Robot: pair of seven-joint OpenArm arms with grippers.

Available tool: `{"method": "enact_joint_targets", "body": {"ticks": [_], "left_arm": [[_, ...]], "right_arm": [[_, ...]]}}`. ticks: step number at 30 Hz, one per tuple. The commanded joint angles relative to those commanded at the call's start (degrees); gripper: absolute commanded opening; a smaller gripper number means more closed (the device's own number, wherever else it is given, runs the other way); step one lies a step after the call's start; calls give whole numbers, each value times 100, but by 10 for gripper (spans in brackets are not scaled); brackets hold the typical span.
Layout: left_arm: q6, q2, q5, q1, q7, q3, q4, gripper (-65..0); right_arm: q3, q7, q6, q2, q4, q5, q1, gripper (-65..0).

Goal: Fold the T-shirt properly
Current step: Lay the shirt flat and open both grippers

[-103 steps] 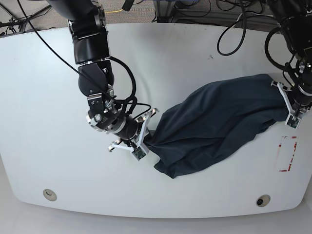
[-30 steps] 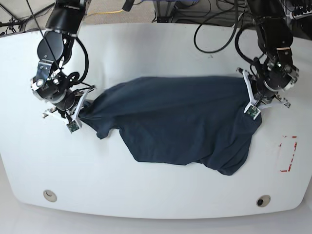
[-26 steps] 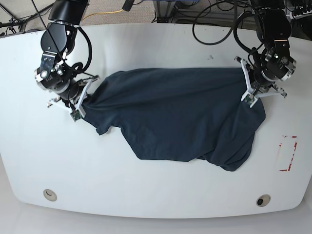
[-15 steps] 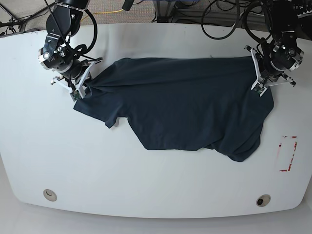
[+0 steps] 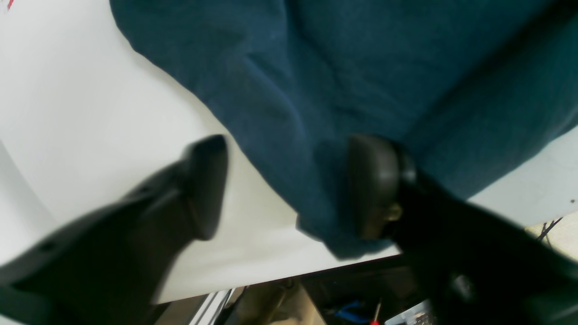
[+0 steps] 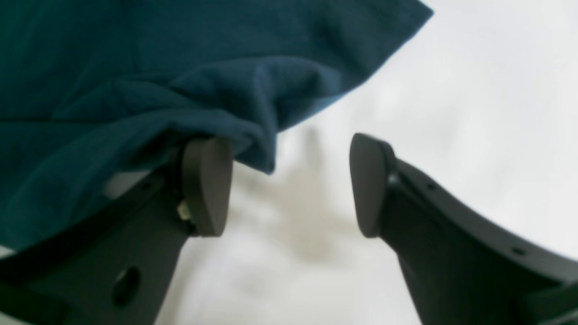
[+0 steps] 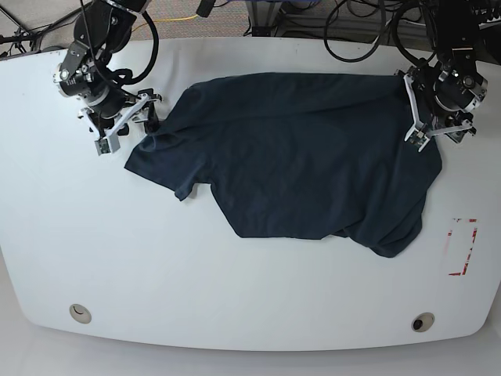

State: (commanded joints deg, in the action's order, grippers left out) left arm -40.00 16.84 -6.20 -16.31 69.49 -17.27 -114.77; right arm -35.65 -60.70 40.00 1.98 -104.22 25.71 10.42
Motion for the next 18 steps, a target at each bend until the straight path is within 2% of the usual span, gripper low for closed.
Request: {"method": "enact_joint_targets", "body": {"ticks": [1, 3, 10, 15, 18], "left_arm": [[0, 9, 0, 0, 0, 0, 0, -82], [0, 97, 0, 0, 9, 9, 0, -75], [0, 97, 0, 105, 9, -176, 0, -136], [0, 79, 0, 343, 9, -396, 0, -179], [0, 70, 0, 624, 9, -466, 0, -192]], "right_arm": [[-132, -79, 0, 0, 9, 229, 0, -250], [-325, -193, 0, 0, 9, 554, -18, -250], [-1029, -615, 0, 0, 18, 1538, -70, -250], [-1327, -782, 0, -44, 132, 1723, -299, -252], [-1451, -826, 0, -44, 536, 1732, -484, -254]]}}
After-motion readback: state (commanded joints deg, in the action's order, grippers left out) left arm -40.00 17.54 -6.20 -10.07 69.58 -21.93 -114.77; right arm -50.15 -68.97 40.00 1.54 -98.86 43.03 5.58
